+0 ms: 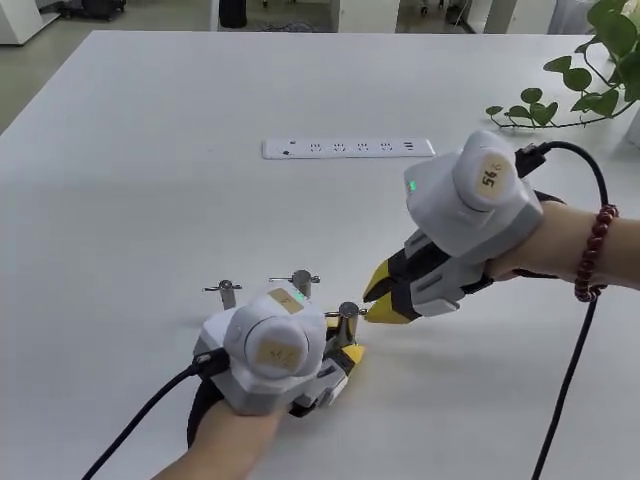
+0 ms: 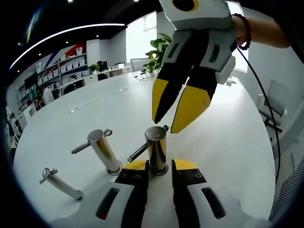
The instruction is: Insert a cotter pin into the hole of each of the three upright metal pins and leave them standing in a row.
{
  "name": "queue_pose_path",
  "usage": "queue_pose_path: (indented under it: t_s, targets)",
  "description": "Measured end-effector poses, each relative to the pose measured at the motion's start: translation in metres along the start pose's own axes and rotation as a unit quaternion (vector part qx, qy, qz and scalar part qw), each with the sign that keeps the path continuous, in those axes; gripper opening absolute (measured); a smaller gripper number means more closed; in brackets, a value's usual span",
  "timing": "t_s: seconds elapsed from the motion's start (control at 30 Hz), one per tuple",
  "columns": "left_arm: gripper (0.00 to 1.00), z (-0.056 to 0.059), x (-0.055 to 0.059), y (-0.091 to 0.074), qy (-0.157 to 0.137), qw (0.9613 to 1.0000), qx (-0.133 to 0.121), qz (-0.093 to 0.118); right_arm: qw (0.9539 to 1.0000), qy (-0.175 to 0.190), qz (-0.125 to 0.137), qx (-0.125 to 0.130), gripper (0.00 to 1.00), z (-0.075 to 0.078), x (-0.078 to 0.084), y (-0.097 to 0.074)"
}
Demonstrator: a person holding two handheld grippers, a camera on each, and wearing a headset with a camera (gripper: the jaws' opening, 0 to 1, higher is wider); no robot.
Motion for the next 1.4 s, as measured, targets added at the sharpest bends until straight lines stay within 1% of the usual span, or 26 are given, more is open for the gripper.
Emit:
queue_pose_path:
  t_s: [0.07, 0.1, 0.2, 0.33, 0.47, 0.57, 0.67, 0.77, 0.9, 1.07, 1.2, 1.4]
  targets:
    - [0.18, 0.001, 0.002, -0.002, -0.003, 1.0, 0.001, -0.005, 1.0, 0.009, 0.004, 0.002, 0.18, -0.001, -0.002, 0.001]
    - [0.19, 0.001, 0.002, -0.003, -0.004, 1.0, 0.0, -0.007, 0.9999, 0.01, 0.004, 0.003, 0.19, -0.001, -0.003, 0.001]
    - [0.22, 0.002, 0.004, -0.008, -0.004, 0.9999, 0.001, -0.01, 0.9998, 0.016, 0.015, 0.004, 0.2, -0.002, -0.008, 0.004]
    - [0.27, 0.003, 0.003, -0.015, -0.026, 0.9996, 0.003, -0.011, 0.9994, 0.025, 0.024, 0.002, 0.2, -0.004, -0.012, 0.009]
    - [0.32, 0.006, -0.001, -0.021, -0.034, 0.9994, 0.003, -0.003, 0.9995, 0.024, 0.02, 0.001, 0.19, -0.004, -0.013, 0.015]
    - [0.36, 0.004, -0.003, -0.026, -0.045, 0.999, 0.001, 0.001, 0.9994, 0.028, 0.019, 0.001, 0.17, -0.003, -0.011, 0.02]
    - [0.39, 0.003, -0.004, -0.031, -0.049, 0.9988, -0.003, 0.005, 0.9996, 0.026, 0.008, 0.003, 0.14, -0.002, -0.01, 0.022]
    - [0.41, 0.002, -0.004, -0.038, -0.055, 0.9984, -0.007, 0.007, 0.9995, 0.03, 0.009, 0.004, 0.12, -0.002, -0.011, 0.022]
    - [0.45, 0.002, -0.005, -0.045, -0.065, 0.9977, -0.01, 0.018, 0.9996, 0.029, 0.005, 0.003, 0.09, -0.003, -0.011, 0.023]
    - [0.48, 0.002, -0.005, -0.053, -0.069, 0.9973, -0.015, 0.021, 0.9993, 0.036, -0.001, 0.005, 0.09, -0.004, -0.01, 0.023]
    - [0.51, 0.001, -0.008, -0.065, -0.071, 0.9968, -0.02, 0.029, 0.9991, 0.043, 0.001, 0.008, 0.08, -0.005, -0.011, 0.022]
    - [0.57, -0.004, -0.011, -0.077, -0.078, 0.9956, -0.031, 0.041, 0.9989, 0.047, 0.002, 0.006, 0.08, -0.005, -0.01, 0.021]
Point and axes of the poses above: the centre of the closed fingertips' face, and the gripper's own axes: y roughly forward along the fingers, z roughly to its right, x roughly out of its underside, the point moved 7 cm from there along -y, roughly backward along the fingers, and after that the axes turned 12 degrees about -y, right-handed, at the moved point
